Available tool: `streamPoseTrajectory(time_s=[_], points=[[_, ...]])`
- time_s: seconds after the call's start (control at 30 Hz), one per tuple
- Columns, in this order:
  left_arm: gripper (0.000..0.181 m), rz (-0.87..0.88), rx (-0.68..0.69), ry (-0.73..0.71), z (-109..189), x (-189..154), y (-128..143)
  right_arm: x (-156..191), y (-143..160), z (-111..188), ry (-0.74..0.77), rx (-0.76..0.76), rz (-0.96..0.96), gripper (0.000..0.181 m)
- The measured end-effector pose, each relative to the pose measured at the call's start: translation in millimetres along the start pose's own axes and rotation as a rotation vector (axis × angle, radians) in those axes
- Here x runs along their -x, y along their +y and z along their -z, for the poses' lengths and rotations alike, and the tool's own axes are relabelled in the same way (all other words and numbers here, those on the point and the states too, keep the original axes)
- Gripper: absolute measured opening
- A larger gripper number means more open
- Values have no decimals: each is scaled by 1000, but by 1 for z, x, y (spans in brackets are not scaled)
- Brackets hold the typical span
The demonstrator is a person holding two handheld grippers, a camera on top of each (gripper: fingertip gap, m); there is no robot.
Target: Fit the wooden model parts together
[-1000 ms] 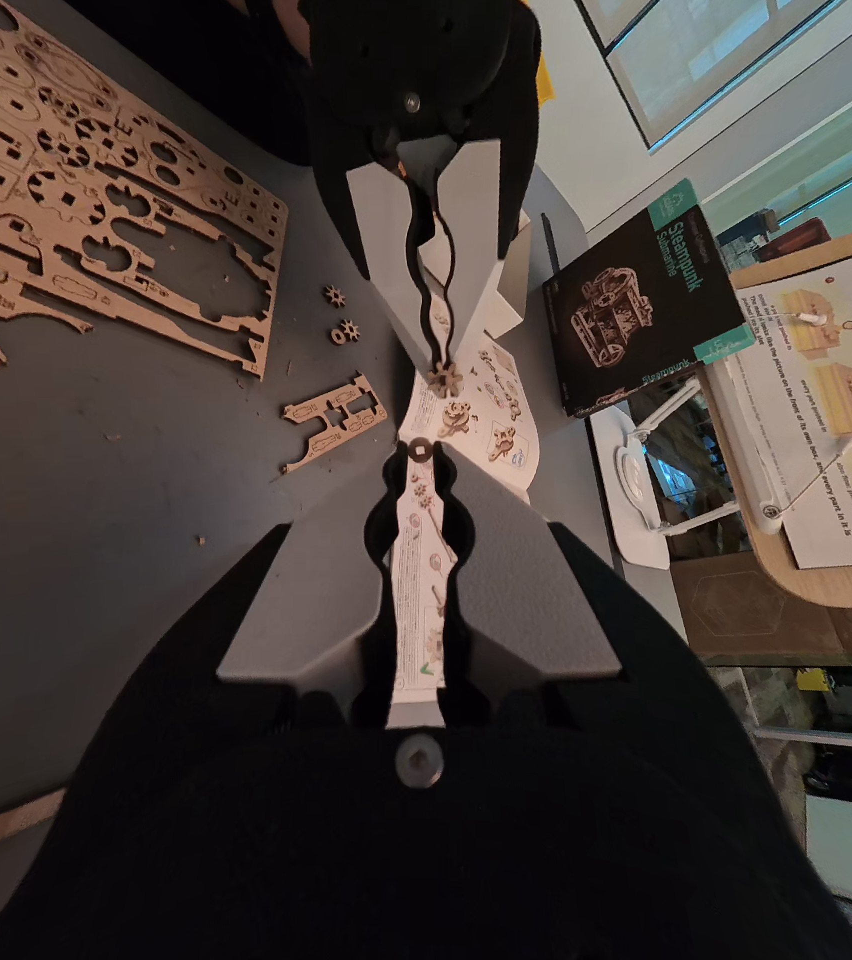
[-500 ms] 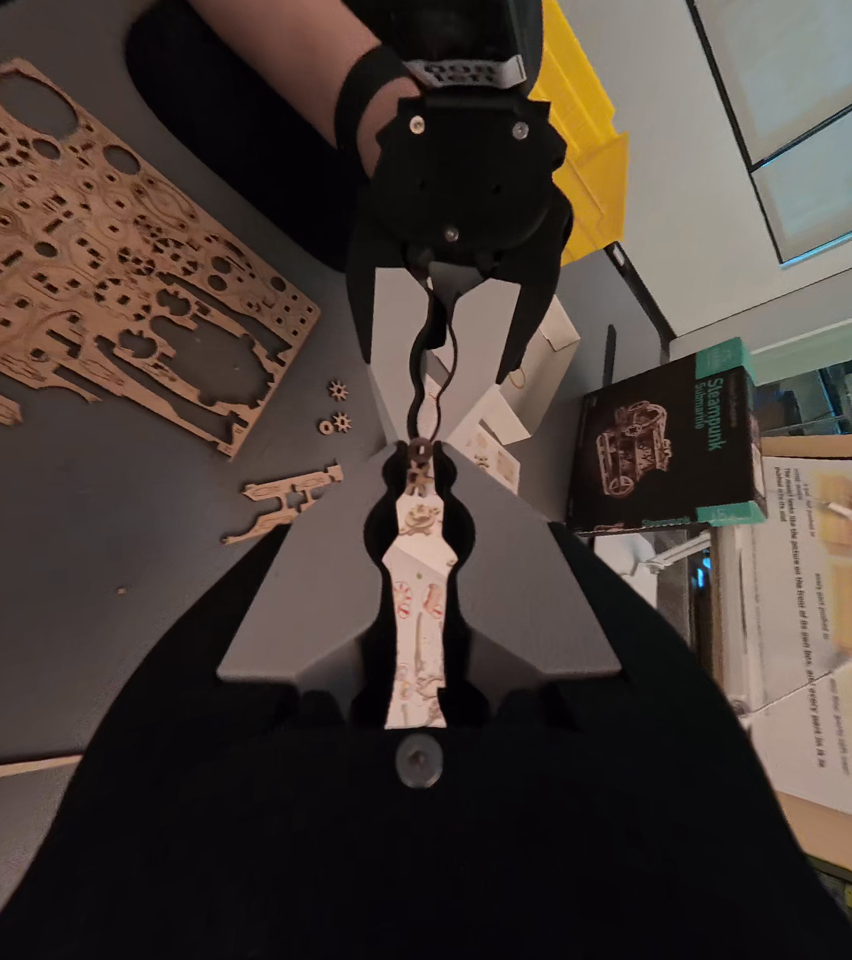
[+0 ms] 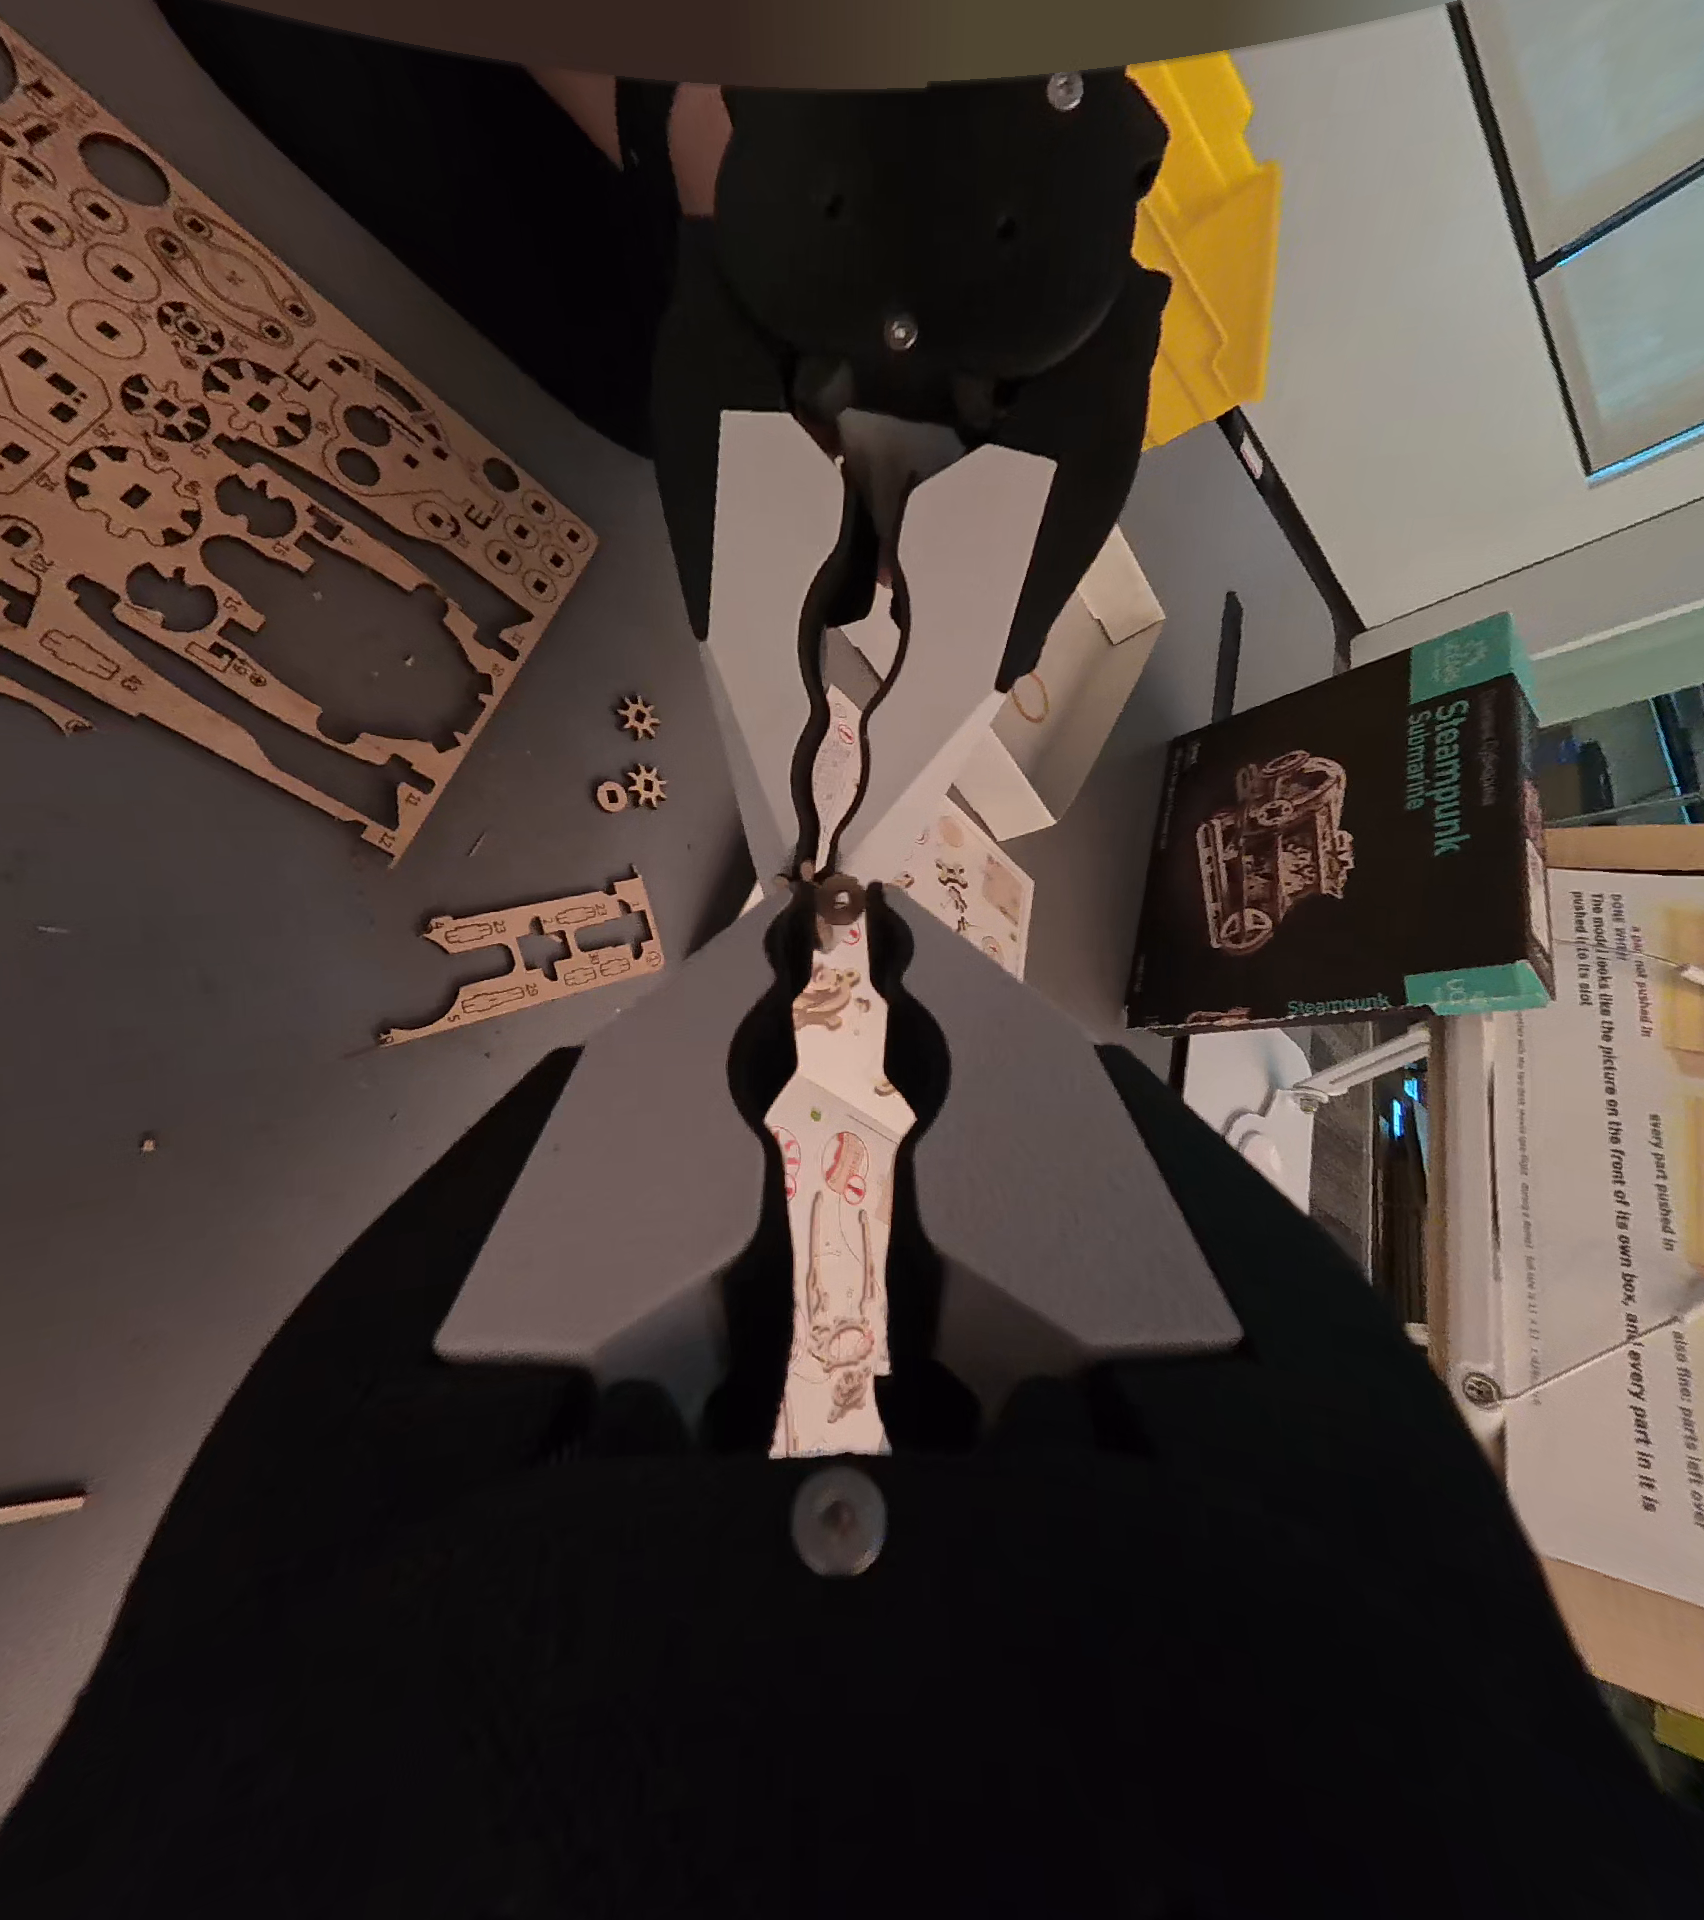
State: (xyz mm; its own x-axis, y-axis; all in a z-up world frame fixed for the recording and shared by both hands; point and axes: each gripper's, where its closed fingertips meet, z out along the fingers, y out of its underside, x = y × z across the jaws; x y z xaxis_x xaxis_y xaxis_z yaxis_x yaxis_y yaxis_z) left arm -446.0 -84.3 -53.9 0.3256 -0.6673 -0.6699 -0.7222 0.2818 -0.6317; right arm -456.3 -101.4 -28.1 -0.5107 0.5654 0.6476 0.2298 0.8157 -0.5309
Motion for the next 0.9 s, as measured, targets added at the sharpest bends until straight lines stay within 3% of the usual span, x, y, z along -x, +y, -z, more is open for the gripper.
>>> streamPoseTrajectory(time_s=[0.9], points=[[0, 26, -15, -154, 7, 24, -6, -18, -4, 7, 74, -61, -116, 8]])
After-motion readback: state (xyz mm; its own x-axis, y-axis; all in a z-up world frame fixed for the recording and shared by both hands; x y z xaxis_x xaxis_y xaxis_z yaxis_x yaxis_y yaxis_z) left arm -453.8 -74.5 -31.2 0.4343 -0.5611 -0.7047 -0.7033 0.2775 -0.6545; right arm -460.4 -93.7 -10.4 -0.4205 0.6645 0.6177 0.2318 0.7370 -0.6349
